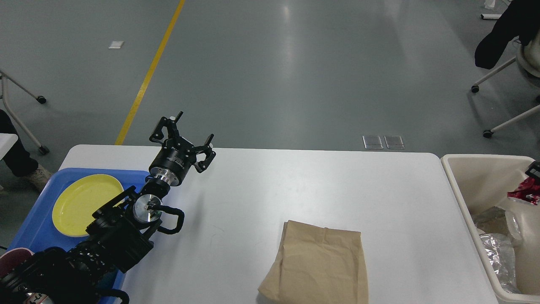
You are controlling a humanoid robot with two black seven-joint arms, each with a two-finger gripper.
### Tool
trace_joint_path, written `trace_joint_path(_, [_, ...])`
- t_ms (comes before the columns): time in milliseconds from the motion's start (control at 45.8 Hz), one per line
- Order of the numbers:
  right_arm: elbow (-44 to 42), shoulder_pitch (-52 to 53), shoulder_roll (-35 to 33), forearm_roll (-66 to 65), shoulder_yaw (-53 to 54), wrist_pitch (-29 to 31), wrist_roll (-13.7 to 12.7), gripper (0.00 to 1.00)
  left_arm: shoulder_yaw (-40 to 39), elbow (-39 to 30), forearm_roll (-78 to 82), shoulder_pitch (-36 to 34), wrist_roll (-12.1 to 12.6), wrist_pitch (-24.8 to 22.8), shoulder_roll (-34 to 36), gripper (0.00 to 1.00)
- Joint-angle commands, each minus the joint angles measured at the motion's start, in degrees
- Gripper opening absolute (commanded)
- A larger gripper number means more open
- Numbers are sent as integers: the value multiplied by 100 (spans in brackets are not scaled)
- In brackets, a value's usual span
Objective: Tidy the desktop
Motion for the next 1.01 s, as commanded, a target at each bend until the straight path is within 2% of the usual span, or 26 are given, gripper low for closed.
trace_joint_path(0, [43,-45,28,-33,8,43,0,92,0,0,0,0,1,0,0,98])
trace_joint_path(393, [60,8,28,-33,-18,52,-9,100,0,0,0,0,1,0,0,98])
trace_joint_path(525, [455,393,-156,-103,-220,262,-9,100,8,0,0,0,1,0,0,98])
trace_joint_path(743, [1949,2633,-737,-121,-2100,1782,-18,100,0,0,0,0,1,0,0,98])
trace_joint_path(852, [2284,3583,-737,-147,-2733,2354,-26,100,0,0,0,0,1,0,0,98])
trace_joint_path(984, [2390,4454,-720,-647,-2884,3302,-53,100,0,0,0,0,1,0,0,98])
